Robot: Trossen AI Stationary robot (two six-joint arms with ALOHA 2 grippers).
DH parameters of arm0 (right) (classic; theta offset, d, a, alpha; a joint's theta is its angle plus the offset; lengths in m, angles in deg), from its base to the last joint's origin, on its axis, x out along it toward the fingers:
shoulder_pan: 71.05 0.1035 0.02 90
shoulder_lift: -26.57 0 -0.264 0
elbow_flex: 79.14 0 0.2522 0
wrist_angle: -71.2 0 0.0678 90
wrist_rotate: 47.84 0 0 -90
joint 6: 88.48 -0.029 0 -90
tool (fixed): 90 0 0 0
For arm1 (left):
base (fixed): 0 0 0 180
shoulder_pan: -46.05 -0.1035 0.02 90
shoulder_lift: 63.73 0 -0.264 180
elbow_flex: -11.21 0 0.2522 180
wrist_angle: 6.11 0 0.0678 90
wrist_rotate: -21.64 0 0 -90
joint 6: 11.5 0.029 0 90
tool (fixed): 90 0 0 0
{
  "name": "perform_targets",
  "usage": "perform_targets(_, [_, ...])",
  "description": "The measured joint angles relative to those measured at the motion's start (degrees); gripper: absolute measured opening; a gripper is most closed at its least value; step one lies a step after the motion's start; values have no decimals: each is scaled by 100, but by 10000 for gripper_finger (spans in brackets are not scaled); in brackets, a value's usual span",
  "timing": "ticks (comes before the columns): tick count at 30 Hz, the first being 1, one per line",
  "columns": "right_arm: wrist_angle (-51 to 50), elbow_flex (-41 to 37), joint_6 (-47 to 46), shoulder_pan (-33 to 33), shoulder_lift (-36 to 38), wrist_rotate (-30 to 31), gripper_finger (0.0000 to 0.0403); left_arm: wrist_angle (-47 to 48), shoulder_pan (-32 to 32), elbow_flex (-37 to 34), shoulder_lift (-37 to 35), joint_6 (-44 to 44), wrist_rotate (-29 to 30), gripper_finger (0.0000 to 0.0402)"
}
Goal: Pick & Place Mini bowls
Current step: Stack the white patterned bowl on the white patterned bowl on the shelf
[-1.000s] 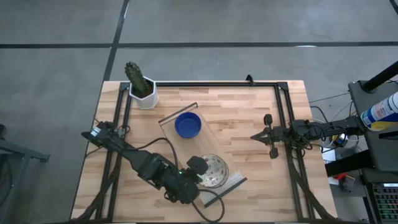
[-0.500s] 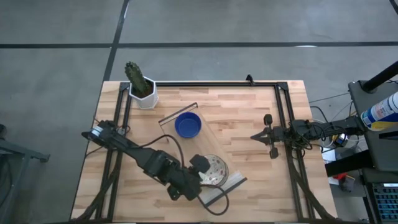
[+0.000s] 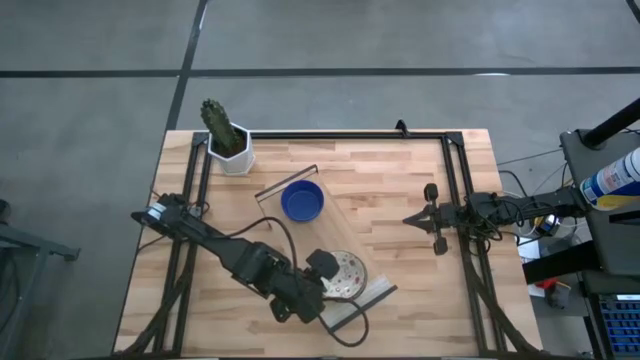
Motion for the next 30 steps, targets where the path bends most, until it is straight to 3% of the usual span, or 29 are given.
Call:
perform_targets(12, [0, -2, 0, -2, 0, 0, 8, -20, -10, 0, 125, -106, 85, 28])
perform_targets(21, [0, 0, 0, -1, 0, 0, 8, -15, -7, 6, 127, -192, 234, 73])
perform_targets(30, [0, 0, 0, 0, 0, -1, 8, 419, 160, 478, 90, -302, 739, 76])
